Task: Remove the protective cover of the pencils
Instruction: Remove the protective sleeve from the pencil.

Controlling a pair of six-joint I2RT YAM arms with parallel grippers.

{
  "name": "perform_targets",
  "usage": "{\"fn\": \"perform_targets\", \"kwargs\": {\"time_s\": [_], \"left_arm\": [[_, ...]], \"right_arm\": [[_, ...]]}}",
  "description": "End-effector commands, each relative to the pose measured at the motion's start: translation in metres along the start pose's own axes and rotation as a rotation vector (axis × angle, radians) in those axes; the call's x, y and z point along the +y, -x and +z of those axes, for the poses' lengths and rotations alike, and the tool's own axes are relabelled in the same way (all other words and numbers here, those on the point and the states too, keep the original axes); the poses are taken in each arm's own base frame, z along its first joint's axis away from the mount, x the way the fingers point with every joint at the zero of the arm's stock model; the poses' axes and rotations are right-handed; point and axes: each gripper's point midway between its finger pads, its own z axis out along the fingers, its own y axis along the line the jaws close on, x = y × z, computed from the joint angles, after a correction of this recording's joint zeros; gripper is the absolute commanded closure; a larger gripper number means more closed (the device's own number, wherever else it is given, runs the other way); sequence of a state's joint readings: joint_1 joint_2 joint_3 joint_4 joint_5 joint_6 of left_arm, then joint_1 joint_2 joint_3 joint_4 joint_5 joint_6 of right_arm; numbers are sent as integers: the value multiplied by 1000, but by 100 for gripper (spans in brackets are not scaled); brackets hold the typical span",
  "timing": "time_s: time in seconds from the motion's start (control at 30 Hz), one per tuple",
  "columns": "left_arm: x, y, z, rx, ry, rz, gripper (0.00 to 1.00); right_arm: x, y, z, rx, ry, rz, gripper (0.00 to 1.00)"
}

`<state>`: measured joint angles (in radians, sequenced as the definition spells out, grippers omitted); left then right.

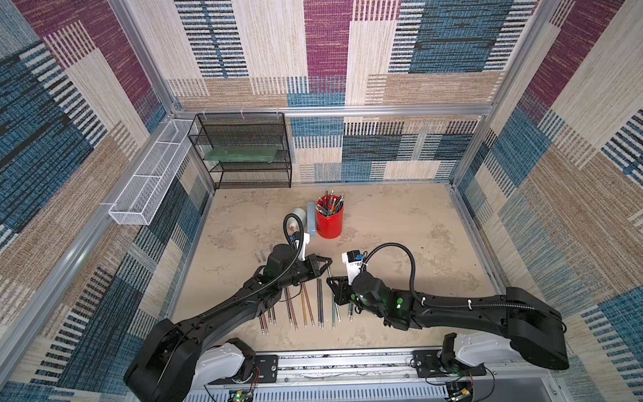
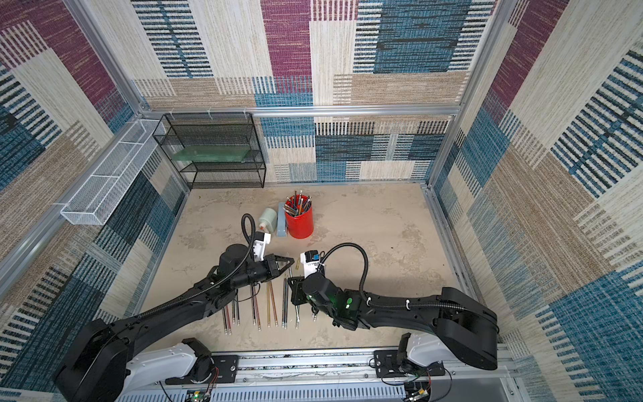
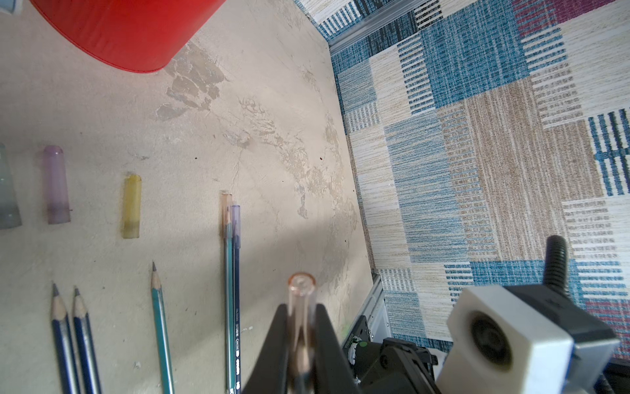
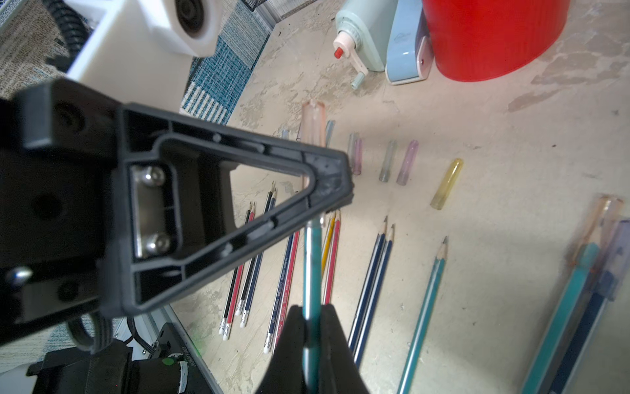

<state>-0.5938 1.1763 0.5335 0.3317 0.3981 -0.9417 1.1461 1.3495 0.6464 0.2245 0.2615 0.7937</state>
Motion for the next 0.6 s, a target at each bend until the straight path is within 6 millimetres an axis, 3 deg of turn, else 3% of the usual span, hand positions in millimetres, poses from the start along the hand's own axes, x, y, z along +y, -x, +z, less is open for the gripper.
{"fn": "perform_targets", "kwargs": {"time_s": [0.0,0.57], "left_arm": [[-6,4,-1,-15,-16,7,97],[7,8,-4,-48,49,-7,100]], "right_arm": [[5,1,0,-8,25,4,95],[9,-11,-2,4,55,-7,100]]}}
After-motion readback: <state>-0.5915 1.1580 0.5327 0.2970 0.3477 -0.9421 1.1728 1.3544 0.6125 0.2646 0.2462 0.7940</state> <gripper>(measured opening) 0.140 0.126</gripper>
